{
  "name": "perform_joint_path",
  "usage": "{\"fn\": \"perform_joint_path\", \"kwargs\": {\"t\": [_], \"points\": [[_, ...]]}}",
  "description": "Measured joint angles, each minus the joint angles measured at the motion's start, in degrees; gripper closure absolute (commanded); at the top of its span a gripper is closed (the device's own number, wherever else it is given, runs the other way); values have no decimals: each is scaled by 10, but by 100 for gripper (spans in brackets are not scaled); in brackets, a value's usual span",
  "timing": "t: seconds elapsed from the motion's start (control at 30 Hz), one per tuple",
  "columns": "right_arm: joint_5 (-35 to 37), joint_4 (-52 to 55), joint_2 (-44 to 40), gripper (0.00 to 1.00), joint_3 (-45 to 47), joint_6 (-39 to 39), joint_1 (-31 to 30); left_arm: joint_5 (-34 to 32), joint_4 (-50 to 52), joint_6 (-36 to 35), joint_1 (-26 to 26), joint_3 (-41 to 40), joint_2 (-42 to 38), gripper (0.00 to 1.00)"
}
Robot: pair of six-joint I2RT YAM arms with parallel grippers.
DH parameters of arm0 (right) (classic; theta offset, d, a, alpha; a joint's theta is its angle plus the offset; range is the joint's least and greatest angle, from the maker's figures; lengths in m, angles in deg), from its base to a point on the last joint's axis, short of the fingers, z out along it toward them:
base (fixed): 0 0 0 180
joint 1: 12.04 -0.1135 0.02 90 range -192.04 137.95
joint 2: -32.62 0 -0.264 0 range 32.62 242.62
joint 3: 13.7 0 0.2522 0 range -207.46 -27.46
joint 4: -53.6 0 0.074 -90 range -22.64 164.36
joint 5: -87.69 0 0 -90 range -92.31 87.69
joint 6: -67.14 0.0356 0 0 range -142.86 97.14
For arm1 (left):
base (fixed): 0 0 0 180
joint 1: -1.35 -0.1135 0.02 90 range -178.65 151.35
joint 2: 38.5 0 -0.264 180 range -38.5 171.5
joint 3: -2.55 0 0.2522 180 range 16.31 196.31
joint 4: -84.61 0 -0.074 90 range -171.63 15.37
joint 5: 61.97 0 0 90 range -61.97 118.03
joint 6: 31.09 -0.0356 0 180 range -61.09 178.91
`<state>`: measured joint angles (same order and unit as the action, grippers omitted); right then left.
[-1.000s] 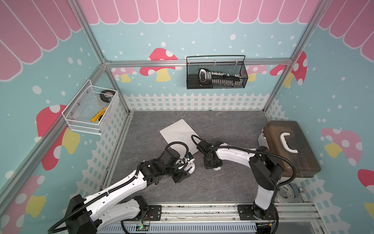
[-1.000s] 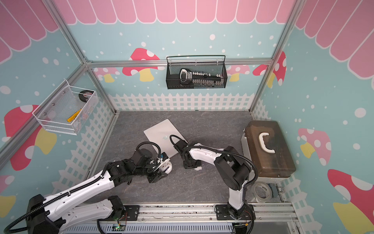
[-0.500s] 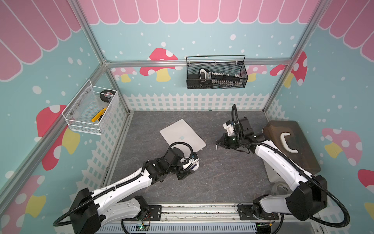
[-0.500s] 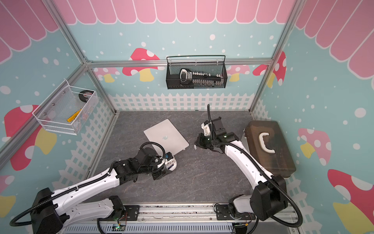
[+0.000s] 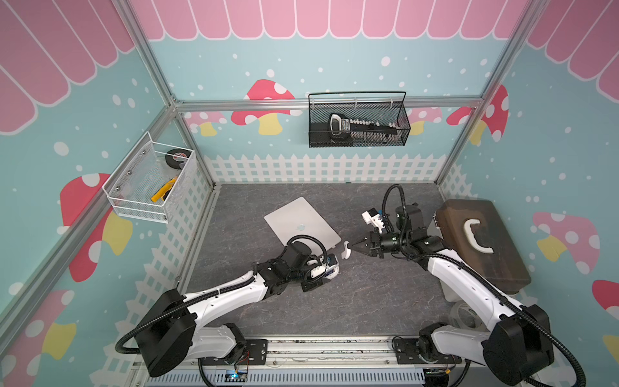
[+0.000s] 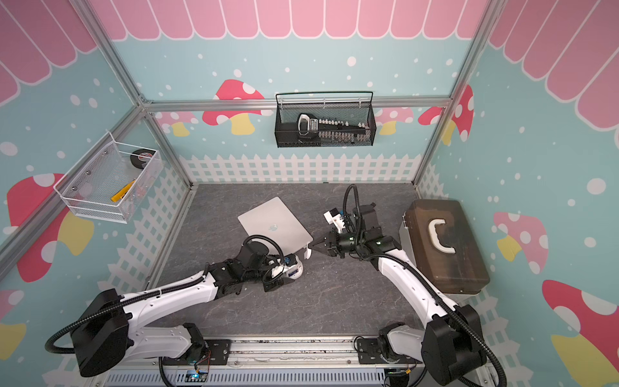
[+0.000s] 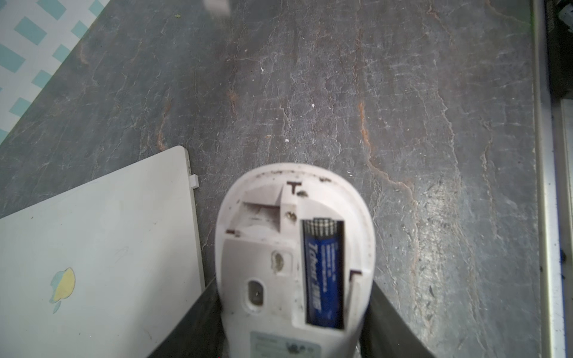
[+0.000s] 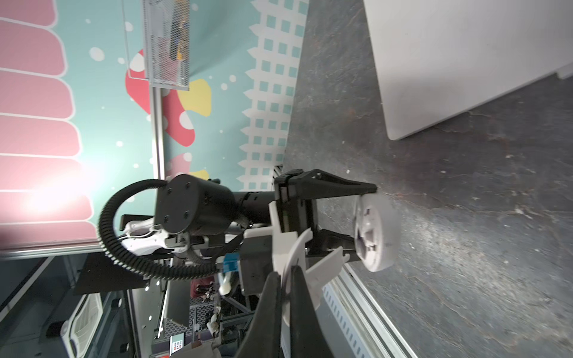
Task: Insert the wireless mouse receiver into the laptop
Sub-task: Close the lid on the mouse.
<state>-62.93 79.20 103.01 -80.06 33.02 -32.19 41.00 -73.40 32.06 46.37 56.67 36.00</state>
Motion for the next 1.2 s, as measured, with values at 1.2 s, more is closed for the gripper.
{"fn": "perform_joint_path", "kwargs": {"t": [1.2], "points": [[-50,-127,50,93,64,78,0,55,-53,-19,-7,40,8,56]]}}
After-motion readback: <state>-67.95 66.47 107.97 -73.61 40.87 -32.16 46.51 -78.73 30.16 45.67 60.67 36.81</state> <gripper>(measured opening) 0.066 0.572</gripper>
